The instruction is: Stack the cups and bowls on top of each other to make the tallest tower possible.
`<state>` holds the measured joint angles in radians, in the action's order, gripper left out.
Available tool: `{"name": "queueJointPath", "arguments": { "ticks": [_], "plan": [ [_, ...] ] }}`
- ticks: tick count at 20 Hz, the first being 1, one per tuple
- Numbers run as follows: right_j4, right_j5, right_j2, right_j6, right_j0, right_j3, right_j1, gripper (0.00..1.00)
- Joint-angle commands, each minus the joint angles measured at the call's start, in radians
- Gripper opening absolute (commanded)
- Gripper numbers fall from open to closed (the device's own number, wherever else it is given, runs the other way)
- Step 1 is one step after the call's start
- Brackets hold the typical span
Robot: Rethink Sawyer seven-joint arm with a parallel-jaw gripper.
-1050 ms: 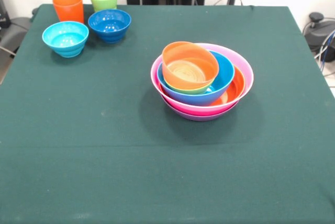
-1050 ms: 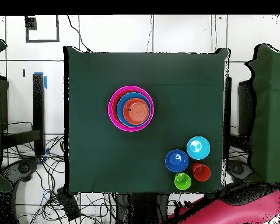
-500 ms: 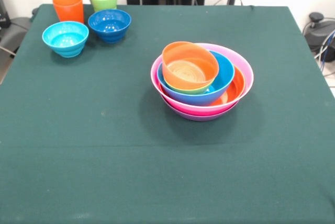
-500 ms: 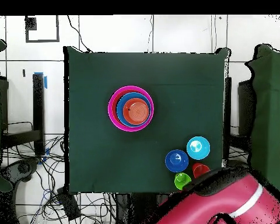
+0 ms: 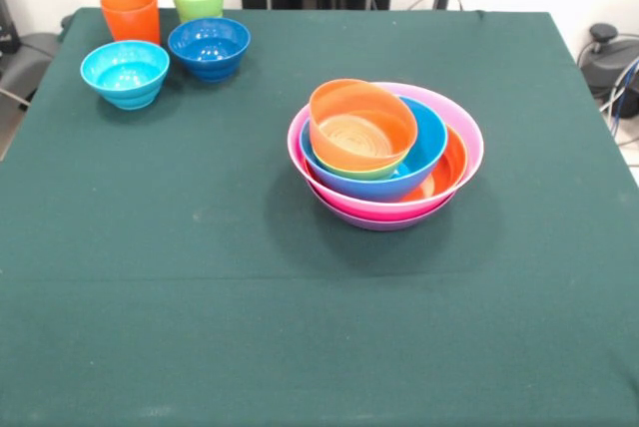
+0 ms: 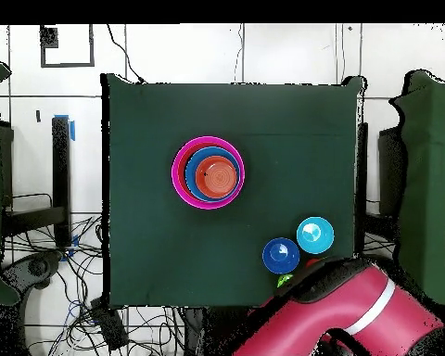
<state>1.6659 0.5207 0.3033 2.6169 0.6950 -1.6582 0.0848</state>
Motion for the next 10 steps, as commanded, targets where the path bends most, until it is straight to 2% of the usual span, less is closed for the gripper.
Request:
{"name": "queueJointPath", "arguments": {
  "ticks": [1, 10],
  "plan": [
    [0.021, 0.01, -0.124, 0.148, -0.02, 0.153, -0.067, 1.0],
    [-0.008, 0.001, -0.117, 0.149, -0.024, 0.135, -0.06, 1.0]
  ]
}}
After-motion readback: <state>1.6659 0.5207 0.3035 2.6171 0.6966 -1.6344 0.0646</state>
